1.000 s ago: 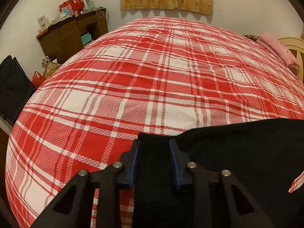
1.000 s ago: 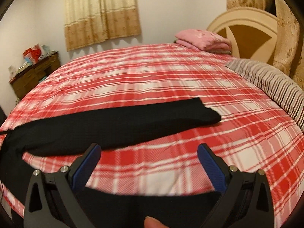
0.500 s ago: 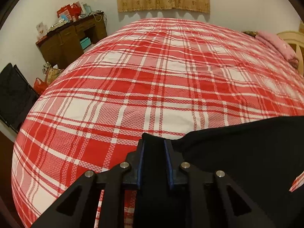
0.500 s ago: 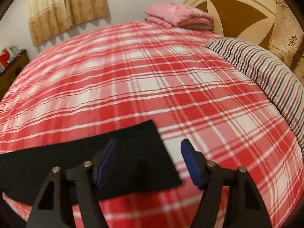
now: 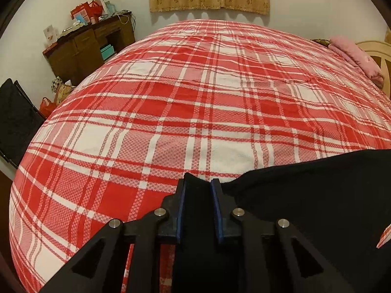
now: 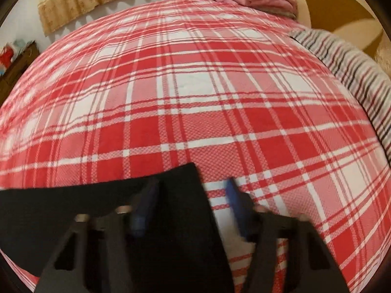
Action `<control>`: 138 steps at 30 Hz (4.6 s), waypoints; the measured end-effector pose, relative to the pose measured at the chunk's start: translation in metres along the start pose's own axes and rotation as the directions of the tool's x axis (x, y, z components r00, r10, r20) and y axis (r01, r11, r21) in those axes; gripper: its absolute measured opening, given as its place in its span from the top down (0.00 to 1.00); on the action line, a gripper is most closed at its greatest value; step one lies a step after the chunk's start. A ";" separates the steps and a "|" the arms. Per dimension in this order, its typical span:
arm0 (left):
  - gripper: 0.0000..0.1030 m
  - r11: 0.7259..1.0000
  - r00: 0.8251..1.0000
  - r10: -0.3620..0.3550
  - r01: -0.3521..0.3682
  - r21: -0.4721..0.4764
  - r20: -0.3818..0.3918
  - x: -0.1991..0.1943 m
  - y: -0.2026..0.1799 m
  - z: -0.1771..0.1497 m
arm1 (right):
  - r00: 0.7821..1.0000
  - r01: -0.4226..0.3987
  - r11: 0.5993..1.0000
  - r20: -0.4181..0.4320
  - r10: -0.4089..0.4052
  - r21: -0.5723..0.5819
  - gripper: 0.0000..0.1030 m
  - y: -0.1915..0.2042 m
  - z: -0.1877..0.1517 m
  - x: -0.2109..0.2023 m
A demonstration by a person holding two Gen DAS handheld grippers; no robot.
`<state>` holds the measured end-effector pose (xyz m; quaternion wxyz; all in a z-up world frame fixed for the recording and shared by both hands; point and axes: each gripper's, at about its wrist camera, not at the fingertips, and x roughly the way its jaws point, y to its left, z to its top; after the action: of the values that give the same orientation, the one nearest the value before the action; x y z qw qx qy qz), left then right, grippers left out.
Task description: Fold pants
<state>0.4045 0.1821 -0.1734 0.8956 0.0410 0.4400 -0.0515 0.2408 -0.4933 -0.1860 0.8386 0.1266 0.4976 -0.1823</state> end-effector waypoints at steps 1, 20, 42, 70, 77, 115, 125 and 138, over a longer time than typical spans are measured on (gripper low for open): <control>0.80 1.000 1.000 -0.001 0.001 -0.005 0.002 -0.002 0.000 0.001 | 1.000 -0.011 1.000 0.005 0.011 -0.010 0.81 0.002 0.000 -0.001; 0.88 0.996 0.987 -0.059 0.068 -0.053 0.149 -0.054 0.005 0.002 | 0.942 -0.049 0.984 0.320 0.102 -0.171 0.91 0.042 -0.023 -0.124; 0.93 0.943 0.881 -0.276 0.326 -0.070 0.384 -0.148 0.026 -0.060 | 0.753 -0.165 0.944 0.581 0.308 -0.287 0.92 0.017 -0.120 -0.238; 0.90 0.948 0.906 -0.299 0.317 -0.011 0.301 -0.149 0.057 -0.204 | 0.914 -0.100 0.970 0.364 0.177 -0.221 0.87 -0.065 -0.244 -0.182; 0.90 0.984 0.948 -0.180 0.168 0.067 0.264 -0.162 0.066 -0.216 | 0.926 -0.083 0.975 0.346 0.152 -0.206 0.62 -0.078 -0.255 -0.193; 0.89 0.924 0.905 -0.372 0.383 -0.016 0.208 -0.140 0.004 -0.228 | 0.922 -0.054 0.517 0.156 0.353 -0.854 0.72 0.321 -0.317 -0.148; 0.89 0.918 0.899 -0.384 0.397 -0.020 0.212 -0.140 0.004 -0.227 | 0.908 -0.138 0.519 0.102 0.406 -0.843 0.94 0.322 -0.320 -0.181; 0.89 0.916 0.877 -0.399 0.393 0.078 0.268 -0.172 -0.030 -0.212 | 0.941 -0.161 0.488 0.015 0.337 -0.858 0.94 0.323 -0.331 -0.150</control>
<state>0.1294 0.1869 -0.1674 0.9184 -0.0482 0.3082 -0.2434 0.0532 -0.0452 -0.2003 0.8522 -0.2424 0.4207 0.1951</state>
